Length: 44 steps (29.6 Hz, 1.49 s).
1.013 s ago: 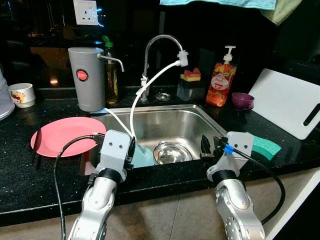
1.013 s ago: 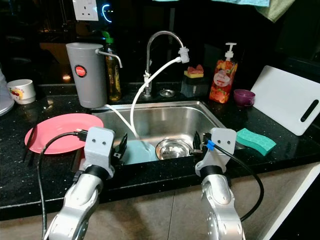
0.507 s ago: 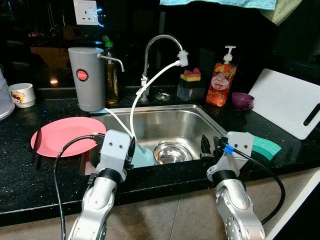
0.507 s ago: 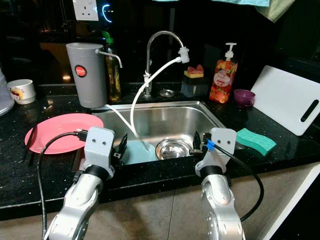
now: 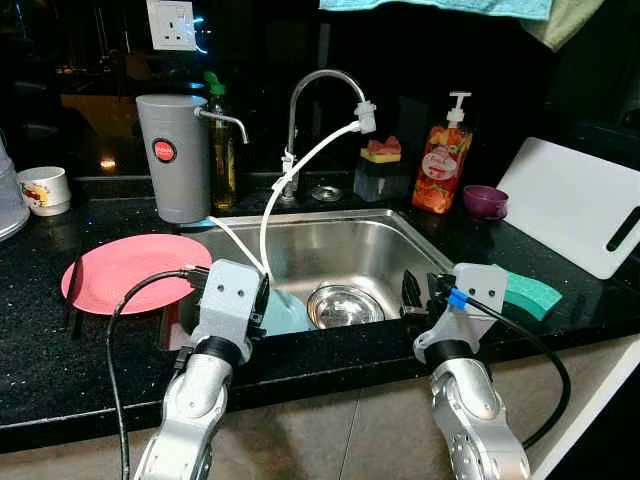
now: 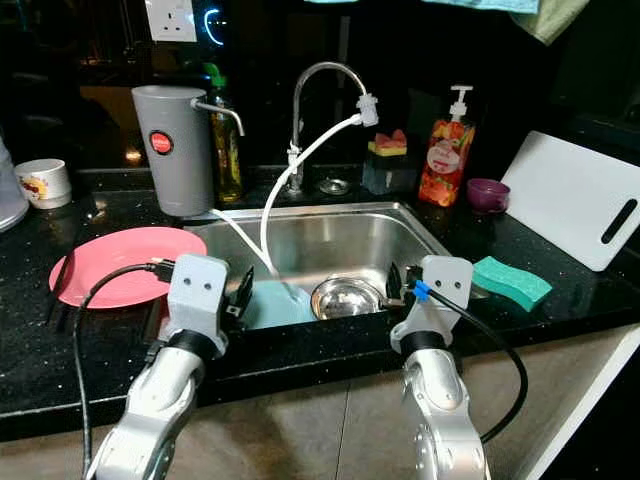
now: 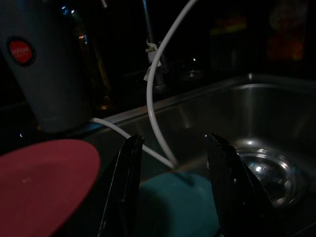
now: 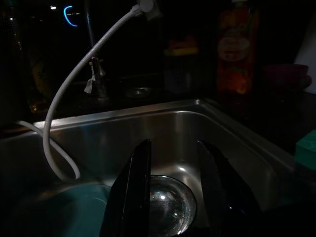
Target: Kitchen organization
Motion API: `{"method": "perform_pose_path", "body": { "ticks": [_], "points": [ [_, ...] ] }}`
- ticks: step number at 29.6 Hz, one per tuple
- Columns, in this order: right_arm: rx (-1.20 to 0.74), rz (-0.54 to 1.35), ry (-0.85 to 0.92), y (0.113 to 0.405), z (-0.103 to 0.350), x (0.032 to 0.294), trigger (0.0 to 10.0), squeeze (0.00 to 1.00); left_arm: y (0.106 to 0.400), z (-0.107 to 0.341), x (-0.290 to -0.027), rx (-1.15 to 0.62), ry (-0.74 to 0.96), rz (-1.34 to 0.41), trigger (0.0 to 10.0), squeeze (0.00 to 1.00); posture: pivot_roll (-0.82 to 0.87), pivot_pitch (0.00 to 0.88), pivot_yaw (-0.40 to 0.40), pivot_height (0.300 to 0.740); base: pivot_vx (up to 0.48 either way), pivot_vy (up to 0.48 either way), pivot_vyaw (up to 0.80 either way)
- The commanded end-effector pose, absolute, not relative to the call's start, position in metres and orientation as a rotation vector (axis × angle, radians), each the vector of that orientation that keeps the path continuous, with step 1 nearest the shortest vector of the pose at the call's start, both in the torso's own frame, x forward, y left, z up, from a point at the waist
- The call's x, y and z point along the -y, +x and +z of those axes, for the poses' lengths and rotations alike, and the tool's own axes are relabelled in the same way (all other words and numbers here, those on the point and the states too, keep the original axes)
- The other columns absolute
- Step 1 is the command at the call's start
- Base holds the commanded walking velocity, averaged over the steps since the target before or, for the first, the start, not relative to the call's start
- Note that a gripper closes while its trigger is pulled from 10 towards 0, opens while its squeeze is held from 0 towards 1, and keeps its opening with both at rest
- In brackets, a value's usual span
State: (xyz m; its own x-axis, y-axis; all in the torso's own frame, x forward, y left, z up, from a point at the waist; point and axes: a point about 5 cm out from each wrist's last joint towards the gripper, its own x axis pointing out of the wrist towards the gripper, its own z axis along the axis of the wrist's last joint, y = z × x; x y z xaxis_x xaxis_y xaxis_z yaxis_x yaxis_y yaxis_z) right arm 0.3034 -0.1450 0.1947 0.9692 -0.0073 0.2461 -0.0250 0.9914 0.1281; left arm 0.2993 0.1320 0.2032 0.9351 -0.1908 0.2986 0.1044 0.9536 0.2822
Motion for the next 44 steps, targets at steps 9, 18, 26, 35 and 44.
{"method": "perform_pose_path", "body": {
  "ticks": [9,18,26,35,44],
  "points": [
    [0.249,-0.006,0.126,0.303,0.194,0.148,10.0,0.0,0.29,0.22,-0.164,0.245,0.572,-0.402,10.0,0.0,0.1,0.012,-0.054,0.74,0.0,0.0,0.0],
    [0.244,-0.012,0.126,0.301,0.192,0.149,10.0,0.0,0.304,0.234,-0.207,0.116,0.958,-0.2,10.0,0.05,0.1,0.02,-0.055,0.74,0.0,0.0,0.0],
    [0.242,-0.008,0.127,0.302,0.192,0.149,10.0,0.0,0.308,0.246,-0.227,0.071,1.04,-0.072,10.0,1.0,0.11,0.019,-0.057,0.74,0.0,0.0,0.0],
    [0.242,-0.002,0.13,0.302,0.192,0.147,10.0,0.0,0.322,0.264,-0.285,0.009,0.341,0.347,10.0,0.0,0.11,0.02,-0.057,0.74,0.0,0.0,0.0],
    [0.238,-0.005,0.132,0.301,0.191,0.147,10.0,0.0,0.322,0.243,-0.321,-0.125,0.23,0.384,10.0,0.0,0.11,0.022,-0.054,0.74,0.0,0.0,0.0]
  ]
}}
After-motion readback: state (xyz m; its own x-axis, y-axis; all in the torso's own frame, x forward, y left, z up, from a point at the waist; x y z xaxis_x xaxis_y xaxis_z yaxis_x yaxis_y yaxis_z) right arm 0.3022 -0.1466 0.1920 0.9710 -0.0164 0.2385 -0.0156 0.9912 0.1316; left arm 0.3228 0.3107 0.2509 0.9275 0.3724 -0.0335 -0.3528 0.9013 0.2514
